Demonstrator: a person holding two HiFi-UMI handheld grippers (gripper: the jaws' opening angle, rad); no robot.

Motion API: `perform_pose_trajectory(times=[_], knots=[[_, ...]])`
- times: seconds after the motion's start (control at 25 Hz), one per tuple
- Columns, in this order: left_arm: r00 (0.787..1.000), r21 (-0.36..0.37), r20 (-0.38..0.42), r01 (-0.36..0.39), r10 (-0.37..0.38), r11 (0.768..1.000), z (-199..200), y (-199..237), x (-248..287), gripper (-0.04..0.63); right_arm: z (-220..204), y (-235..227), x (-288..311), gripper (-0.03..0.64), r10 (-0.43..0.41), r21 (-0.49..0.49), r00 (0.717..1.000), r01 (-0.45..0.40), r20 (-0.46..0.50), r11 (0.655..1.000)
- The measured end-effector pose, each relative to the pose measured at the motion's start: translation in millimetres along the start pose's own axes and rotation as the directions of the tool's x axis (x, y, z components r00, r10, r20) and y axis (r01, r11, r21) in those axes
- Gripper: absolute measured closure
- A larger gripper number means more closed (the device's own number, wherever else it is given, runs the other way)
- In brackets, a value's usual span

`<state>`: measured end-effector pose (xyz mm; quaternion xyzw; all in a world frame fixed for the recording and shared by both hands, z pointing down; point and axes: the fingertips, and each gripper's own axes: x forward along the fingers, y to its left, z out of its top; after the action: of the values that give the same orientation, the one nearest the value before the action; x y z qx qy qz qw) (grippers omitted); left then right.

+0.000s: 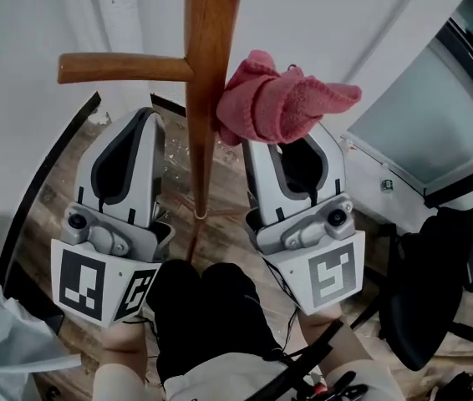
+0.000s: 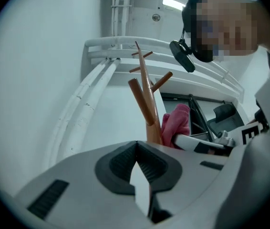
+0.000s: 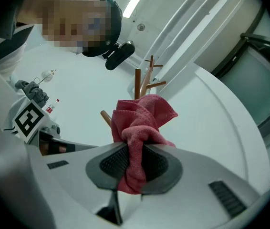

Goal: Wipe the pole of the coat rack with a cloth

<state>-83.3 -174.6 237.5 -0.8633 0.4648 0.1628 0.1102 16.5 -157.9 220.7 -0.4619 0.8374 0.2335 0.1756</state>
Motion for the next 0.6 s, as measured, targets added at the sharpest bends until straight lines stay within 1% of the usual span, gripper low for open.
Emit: perform_pose_trajectory(times=[0.08,0.16,0.4,0.6], knots=[[1.000,0.038,0.027,-0.008,0.007,0.999,0.7,1.1,0.6,0.581,-2.3,2.6,2.2,0.543,0.005,-0.010,1.000,-0.004,0.015,1.000],[0.999,0.052,0.049,-0.007,0.005,0.999,1.9,0.6,2.5,0.581,-3.3,4.0,4.0,0.543,0.011,-0.020,0.999,-0.010,0.032,1.000],[0.997,0.033,0.083,-0.012,0.009,0.999,0.6,0.2,-0.9,0.581,-11.5,11.2,1.2,0.543,0.041,-0.072,0.998,-0.037,0.055,0.997],[0.996,0.040,0.084,-0.015,0.011,0.999,-10.5,-1.6,-5.7,0.581,-19.6,14.2,-2.2,0.543,0.060,-0.055,0.996,-0.057,0.059,0.997]])
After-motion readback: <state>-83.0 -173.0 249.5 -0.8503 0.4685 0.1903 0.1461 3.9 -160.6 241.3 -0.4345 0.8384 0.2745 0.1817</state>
